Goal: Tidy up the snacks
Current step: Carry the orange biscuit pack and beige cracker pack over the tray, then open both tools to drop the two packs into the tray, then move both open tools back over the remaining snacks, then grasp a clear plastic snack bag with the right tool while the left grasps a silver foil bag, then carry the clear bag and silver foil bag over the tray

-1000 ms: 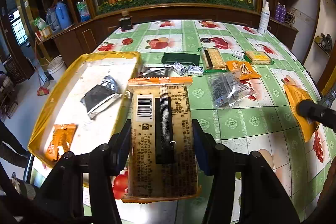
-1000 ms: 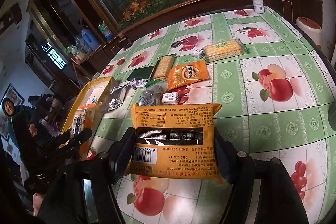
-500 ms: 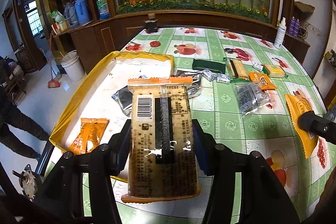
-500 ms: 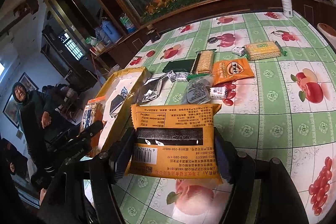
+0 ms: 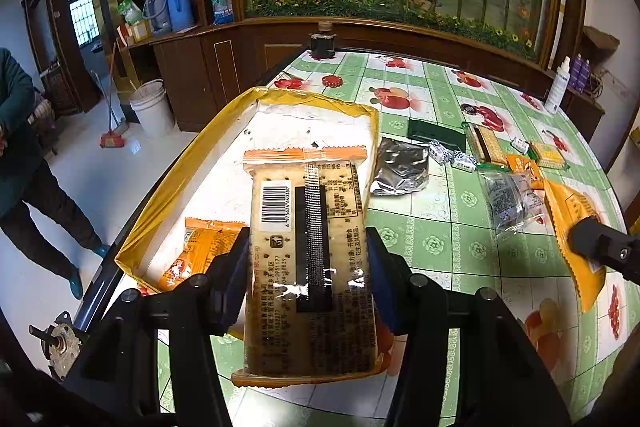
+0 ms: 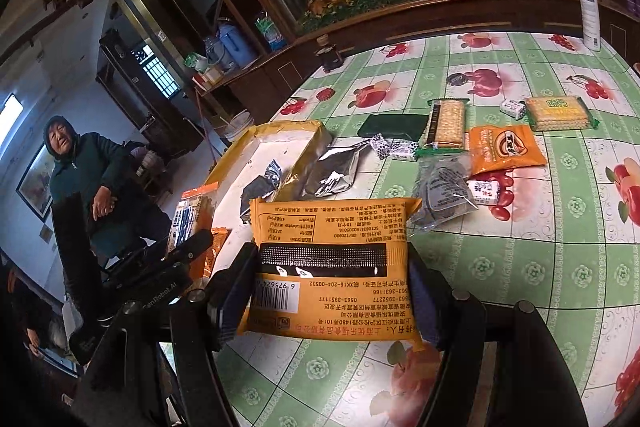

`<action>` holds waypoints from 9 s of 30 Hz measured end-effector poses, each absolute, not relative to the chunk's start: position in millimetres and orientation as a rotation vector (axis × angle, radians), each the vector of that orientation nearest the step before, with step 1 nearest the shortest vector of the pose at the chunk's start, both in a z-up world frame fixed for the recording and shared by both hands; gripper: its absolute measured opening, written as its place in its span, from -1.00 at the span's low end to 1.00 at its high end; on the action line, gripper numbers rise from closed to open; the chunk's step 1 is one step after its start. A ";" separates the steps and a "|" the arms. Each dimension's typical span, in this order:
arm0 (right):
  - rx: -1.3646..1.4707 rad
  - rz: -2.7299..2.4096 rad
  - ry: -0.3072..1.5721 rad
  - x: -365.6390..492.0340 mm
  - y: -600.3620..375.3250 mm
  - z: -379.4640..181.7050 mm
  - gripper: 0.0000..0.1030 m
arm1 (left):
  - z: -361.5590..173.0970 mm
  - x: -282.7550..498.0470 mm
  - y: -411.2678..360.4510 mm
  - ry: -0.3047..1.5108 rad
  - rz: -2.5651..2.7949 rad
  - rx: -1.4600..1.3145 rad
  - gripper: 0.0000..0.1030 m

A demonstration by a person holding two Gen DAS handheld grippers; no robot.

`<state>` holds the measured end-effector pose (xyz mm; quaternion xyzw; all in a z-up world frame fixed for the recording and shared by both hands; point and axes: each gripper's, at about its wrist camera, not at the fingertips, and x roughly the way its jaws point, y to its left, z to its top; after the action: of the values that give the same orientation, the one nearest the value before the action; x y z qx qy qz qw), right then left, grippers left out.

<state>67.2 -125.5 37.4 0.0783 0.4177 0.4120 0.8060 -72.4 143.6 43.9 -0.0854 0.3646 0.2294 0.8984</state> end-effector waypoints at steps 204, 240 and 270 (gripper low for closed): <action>0.134 0.703 0.917 121.2 -192.0 -9.7 -0.12 | -2.5 54.9 39.9 0.845 0.257 0.085 0.19; 0.150 1.038 0.916 63.2 -27.2 36.4 -0.13 | 42.5 -66.6 200.1 0.741 0.574 -0.123 0.19; -0.008 1.081 0.918 87.6 79.1 18.0 0.24 | 25.2 -71.9 237.4 0.776 0.621 -0.230 0.25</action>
<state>87.6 79.1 18.0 -0.0038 0.4214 0.4964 0.7590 -71.9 237.4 25.2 -0.1102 0.3714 0.2971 0.8727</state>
